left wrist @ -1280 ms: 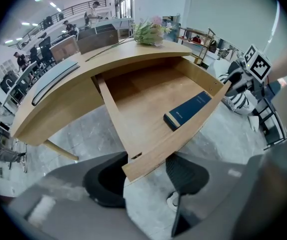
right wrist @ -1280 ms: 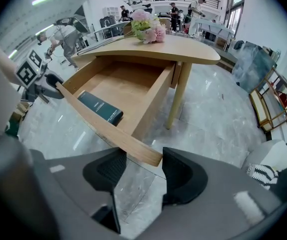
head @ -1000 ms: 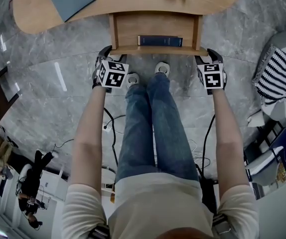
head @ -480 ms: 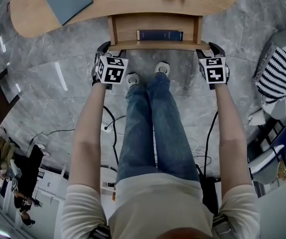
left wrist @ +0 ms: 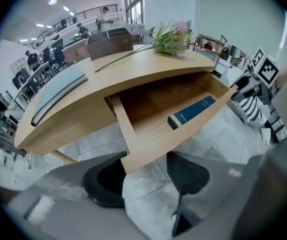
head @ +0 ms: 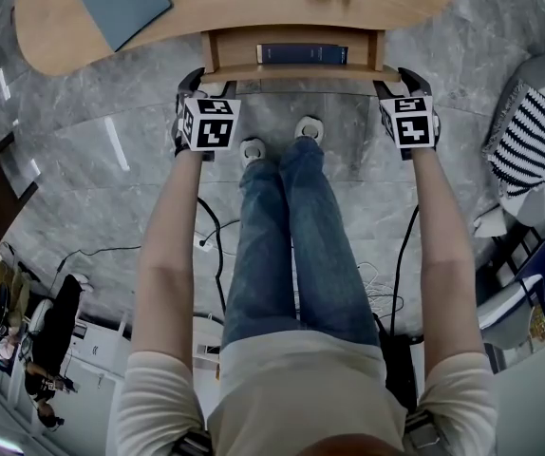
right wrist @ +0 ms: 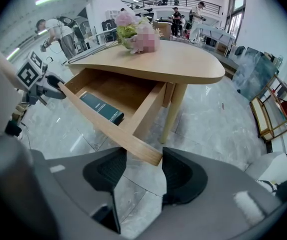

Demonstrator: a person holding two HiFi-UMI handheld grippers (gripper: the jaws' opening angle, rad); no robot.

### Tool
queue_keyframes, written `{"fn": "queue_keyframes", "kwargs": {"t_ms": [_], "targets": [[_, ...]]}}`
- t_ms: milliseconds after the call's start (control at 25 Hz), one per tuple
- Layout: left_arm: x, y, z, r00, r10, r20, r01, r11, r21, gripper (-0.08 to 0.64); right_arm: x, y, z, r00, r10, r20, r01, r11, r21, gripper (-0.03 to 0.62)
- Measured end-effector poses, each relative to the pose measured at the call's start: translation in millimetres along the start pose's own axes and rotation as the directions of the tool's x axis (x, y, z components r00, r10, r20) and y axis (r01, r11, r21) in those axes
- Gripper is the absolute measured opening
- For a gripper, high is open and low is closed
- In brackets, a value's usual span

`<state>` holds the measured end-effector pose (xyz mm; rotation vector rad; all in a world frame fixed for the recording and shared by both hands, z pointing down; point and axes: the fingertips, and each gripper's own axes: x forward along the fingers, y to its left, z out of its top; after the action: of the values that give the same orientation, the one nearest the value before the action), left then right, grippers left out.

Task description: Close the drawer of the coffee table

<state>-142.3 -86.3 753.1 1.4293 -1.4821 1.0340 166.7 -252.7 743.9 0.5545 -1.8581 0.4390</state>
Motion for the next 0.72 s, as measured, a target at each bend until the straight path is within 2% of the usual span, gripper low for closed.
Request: {"fn": "queue_keyframes", "kwargs": {"t_ms": [440,720], "targets": [[10.0,23.8,35.9,0.998,0.050,0.031,-0.050,0.999,-0.019,0.258,10.5,-15.4,34.5,1.000,-0.003,0.029,0.003,1.000,0.006,0.224],[15.3,33.1,50.5,0.996,0.075,0.050,-0.069,0.990,-0.126,0.259,15.8,-24.5,51.9,0.999,-0.003,0.040,0.003,1.000,0.005,0.224]]}}
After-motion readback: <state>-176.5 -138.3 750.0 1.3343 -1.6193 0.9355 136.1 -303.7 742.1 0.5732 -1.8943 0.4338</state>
